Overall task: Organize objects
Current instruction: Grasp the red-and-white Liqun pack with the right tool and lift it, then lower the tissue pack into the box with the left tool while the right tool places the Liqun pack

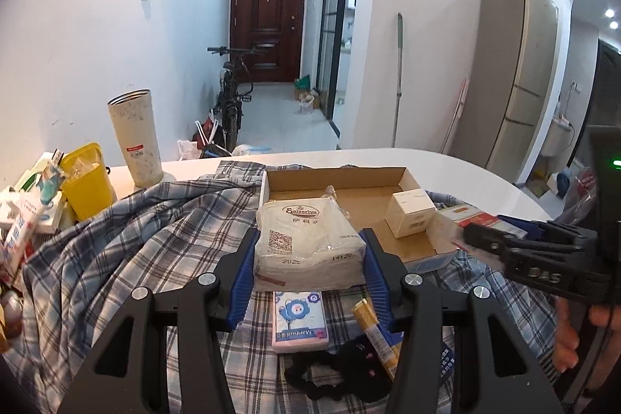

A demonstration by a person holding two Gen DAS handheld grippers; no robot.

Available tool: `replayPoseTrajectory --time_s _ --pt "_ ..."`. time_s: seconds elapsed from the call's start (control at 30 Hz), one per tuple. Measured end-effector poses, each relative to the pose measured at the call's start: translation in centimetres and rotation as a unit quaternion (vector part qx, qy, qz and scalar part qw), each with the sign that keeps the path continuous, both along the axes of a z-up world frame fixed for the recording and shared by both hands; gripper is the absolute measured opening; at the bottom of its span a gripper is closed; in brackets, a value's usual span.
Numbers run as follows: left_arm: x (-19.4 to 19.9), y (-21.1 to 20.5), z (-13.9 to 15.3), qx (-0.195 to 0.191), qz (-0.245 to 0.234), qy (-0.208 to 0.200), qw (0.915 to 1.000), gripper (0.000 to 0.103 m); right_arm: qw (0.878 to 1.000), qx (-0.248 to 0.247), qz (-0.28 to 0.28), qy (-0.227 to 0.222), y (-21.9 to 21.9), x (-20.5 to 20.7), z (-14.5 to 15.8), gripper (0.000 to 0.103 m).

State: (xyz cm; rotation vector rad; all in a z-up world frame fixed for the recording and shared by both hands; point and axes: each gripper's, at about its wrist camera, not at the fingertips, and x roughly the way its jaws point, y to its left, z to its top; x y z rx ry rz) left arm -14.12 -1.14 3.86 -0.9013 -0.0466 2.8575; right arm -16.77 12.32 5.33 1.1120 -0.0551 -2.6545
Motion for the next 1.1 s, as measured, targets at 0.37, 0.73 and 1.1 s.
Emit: replayPoseTrajectory --time_s 0.37,0.73,1.1 --pt "-5.7 1.4 0.6 0.03 -0.006 -0.049 0.9983 0.053 0.996 0.046 -0.006 -0.07 -2.5 -5.8 -3.2 0.055" --pt "-8.7 3.8 -2.8 0.014 -0.038 -0.088 0.9953 0.053 0.995 -0.02 -0.037 -0.094 -1.1 -9.6 -5.8 0.055" --pt "-10.2 5.0 -5.4 0.0 -0.045 -0.117 0.9921 0.053 0.992 -0.067 -0.04 -0.095 0.3 -9.9 -6.3 0.056"
